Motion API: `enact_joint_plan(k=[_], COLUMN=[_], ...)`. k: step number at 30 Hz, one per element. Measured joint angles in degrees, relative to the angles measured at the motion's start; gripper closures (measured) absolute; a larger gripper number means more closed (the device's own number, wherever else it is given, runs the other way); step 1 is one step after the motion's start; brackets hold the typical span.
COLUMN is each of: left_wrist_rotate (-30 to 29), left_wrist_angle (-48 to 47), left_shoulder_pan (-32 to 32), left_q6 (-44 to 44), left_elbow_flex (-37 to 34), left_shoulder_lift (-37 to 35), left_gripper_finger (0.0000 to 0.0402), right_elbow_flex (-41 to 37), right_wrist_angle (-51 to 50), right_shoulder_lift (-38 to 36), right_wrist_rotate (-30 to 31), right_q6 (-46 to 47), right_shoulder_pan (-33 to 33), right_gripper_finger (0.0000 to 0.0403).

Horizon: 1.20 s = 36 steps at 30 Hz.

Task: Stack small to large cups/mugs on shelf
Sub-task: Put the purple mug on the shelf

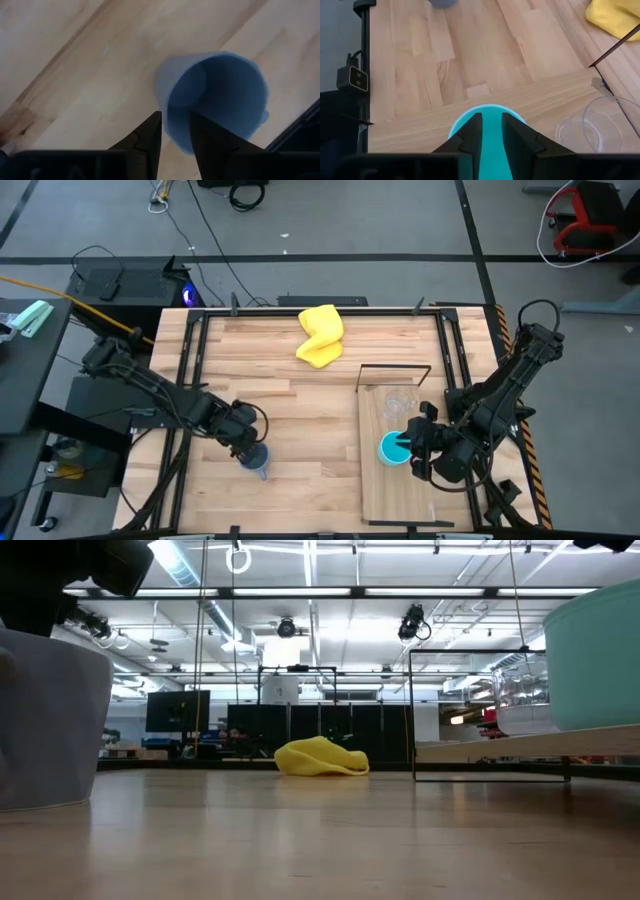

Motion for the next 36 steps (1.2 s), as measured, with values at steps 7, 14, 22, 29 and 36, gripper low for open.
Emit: enact_joint_plan(k=[7,14,22,29,36], left_wrist_rotate=[0.0,-0.1,0.2,0.0,-2.0], left_wrist_angle=[0.2,0.7,5.0,6.6,15.7], left_shoulder_pan=[-0.1,0.4,0.4,0.4,0.7], left_q6=[-0.5,-1.4,-4.1,-4.1,-5.0], left_elbow_flex=[0.0,0.0,0.0,0.0,-0.1], left_shoulder_lift=[4.4,7.0,8.4,8.4,8.4], left_gripper_finger=[0.0294,0.0296,0.0341,0.038,0.0369], right_elbow_flex=[0.0,0.0,0.0,0.0,0.0], right_wrist_angle=[0.0,0.0,0.0,0.0,0.0], right_shoulder_lift=[0.0,0.0,0.0,0.0,0.0], right_wrist_rotate=[0.0,0.0,0.0,0.0,0.0], right_q6=[-0.6,-1.6,-1.6,-1.6,-1.6], right_shoulder_pan=[0.0,0.0,0.0,0.0,0.0], right_gripper_finger=[0.0315,0.0315,0.0319,0.032,0.032])
